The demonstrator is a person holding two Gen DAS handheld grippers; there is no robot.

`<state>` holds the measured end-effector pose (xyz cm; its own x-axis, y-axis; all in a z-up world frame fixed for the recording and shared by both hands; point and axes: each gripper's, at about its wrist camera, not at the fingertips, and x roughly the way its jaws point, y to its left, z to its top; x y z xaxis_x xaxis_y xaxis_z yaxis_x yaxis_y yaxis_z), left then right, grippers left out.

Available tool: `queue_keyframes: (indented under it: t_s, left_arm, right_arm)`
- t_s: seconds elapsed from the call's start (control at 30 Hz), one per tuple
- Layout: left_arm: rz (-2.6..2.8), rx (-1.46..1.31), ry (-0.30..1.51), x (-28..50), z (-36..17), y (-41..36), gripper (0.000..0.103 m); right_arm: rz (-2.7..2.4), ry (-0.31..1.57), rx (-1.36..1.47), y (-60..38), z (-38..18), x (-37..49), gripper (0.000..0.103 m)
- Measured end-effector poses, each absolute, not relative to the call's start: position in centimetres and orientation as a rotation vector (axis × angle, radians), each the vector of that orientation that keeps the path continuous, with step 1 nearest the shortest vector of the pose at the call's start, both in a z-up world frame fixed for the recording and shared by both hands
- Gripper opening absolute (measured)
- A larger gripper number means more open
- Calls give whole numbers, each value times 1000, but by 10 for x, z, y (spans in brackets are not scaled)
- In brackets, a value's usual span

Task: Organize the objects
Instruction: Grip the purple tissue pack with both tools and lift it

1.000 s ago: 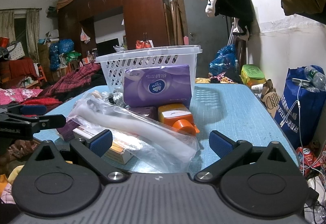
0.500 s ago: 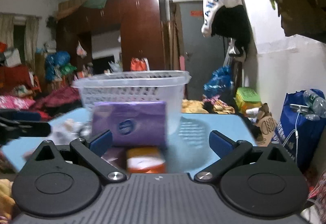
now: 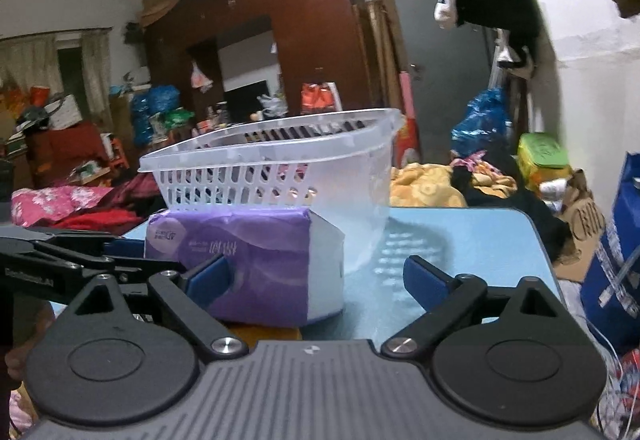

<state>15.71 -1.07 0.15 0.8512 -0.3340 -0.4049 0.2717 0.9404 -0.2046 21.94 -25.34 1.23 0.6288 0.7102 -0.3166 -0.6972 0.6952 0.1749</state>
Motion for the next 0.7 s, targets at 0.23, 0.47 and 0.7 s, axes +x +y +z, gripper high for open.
queue_keyframes:
  t_s: [0.23,0.47,0.7]
  left_arm:
    - [-339,-146,448,160,3,-12,61]
    - [-325,-102,415,151,2,-17,57]
    - [-341,-74,307,128,15,-17,55]
  right_arm:
    - [955,436,103,-260,12,234,74]
    - [901,390,19,-253,15,211,66]
    - [800,253,-64,-244,35,175,60]
